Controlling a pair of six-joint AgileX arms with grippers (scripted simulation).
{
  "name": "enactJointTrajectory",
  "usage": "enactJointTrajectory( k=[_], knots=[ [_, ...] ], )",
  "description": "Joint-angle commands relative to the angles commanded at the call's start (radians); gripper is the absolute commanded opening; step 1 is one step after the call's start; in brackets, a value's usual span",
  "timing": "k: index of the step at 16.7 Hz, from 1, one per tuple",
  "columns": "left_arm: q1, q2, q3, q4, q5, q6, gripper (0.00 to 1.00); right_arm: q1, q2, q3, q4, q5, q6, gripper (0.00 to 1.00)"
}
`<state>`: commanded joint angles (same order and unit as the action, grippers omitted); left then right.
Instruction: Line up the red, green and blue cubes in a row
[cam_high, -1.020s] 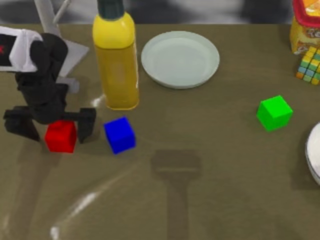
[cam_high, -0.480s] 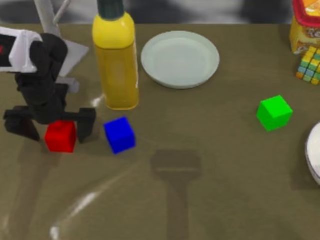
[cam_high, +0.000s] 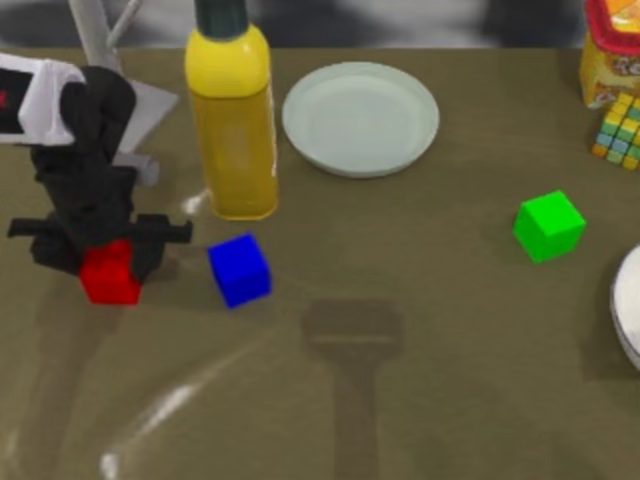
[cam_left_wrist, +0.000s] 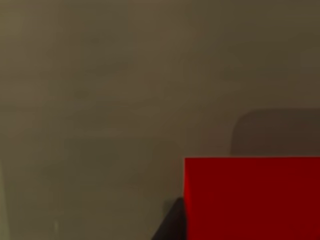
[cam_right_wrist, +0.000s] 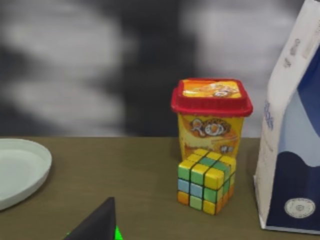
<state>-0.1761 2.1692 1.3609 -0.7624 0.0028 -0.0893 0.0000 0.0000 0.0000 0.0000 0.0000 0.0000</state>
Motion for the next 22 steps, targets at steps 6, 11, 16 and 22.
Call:
enactJointTrajectory(
  k=[6,11,16,22],
  knots=[
    [0.000,0.000,0.000,0.000,0.000,0.000,0.00,0.000,0.000,0.000,0.000,0.000,0.000,1.00],
    [0.001,-0.028,0.012,-0.015,-0.002,0.002,0.00,0.000,0.000,0.000,0.000,0.000,0.000,1.00],
    [0.012,-0.089,0.096,-0.169,-0.003,0.000,0.00,0.000,0.000,0.000,0.000,0.000,0.000,1.00],
    [0.020,-0.134,0.144,-0.254,-0.003,-0.001,0.00,0.000,0.000,0.000,0.000,0.000,0.000,1.00]
  ],
)
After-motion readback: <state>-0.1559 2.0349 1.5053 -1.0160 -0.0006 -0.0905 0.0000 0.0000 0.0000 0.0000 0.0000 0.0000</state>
